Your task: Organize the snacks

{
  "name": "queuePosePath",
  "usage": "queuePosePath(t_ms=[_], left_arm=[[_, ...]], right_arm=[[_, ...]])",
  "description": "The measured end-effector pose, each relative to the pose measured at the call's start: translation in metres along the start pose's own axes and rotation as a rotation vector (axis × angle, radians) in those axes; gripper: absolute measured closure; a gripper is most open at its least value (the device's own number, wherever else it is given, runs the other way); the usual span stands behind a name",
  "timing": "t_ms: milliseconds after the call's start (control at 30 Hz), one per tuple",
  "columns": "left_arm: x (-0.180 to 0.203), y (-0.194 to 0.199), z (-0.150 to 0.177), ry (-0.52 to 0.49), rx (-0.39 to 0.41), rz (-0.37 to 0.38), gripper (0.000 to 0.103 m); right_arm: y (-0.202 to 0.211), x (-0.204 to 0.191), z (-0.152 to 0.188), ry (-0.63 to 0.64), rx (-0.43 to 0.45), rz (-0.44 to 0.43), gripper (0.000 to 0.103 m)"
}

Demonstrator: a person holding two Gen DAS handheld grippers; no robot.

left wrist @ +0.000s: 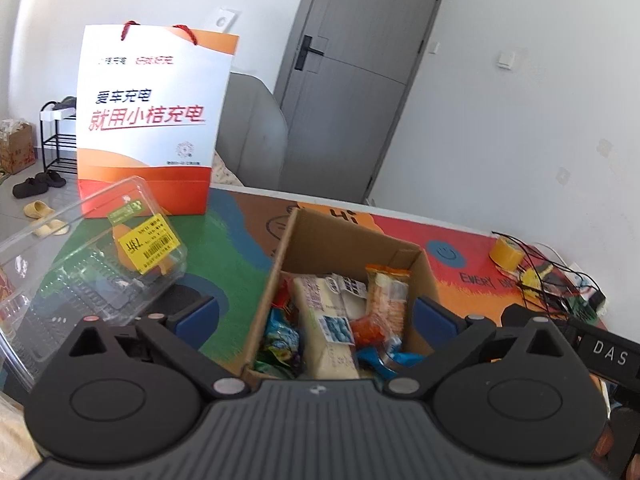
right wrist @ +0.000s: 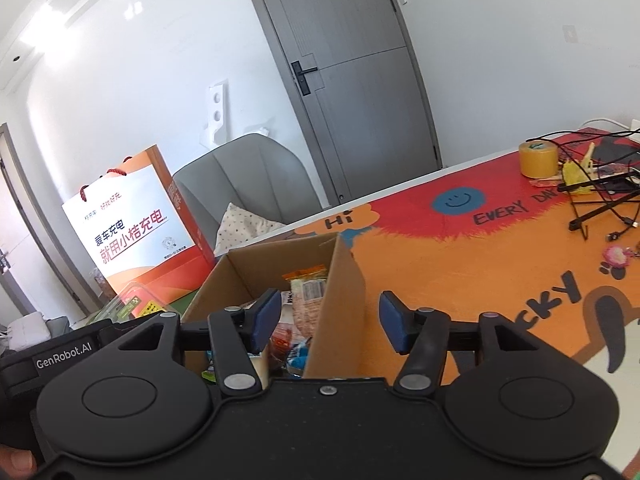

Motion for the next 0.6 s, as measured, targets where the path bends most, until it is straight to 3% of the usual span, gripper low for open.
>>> queuePosePath(t_ms=[100,233,600], left_arm=[[0.011,0.005,0.003,-0.029,-0.003,0.012,0.001],[0.023,0.014,0.006,-0.064,-0.008,0.022,0.001],[0.040,0.048,0.010,-0.159,-0.048,0.047,0.000]], right_arm=[[0.011,0.006,-0.001,-0.004,0.006,0.006,0.044],[0.024,0.011,-0.003,0.003,0.024,0.017,0.032],[0.068,0.026,-0.007,0.006,0.048,0.044,0.020]])
Point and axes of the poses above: each gripper's, at about its wrist camera, not at the fingertips, and y roughly against the way its jaws point, x to its right, z to its underside, the point moved 10 cm from there along -y, roughly the way its jaws point, and after that the axes turned 3 degrees about z, right-handed, at the moved point
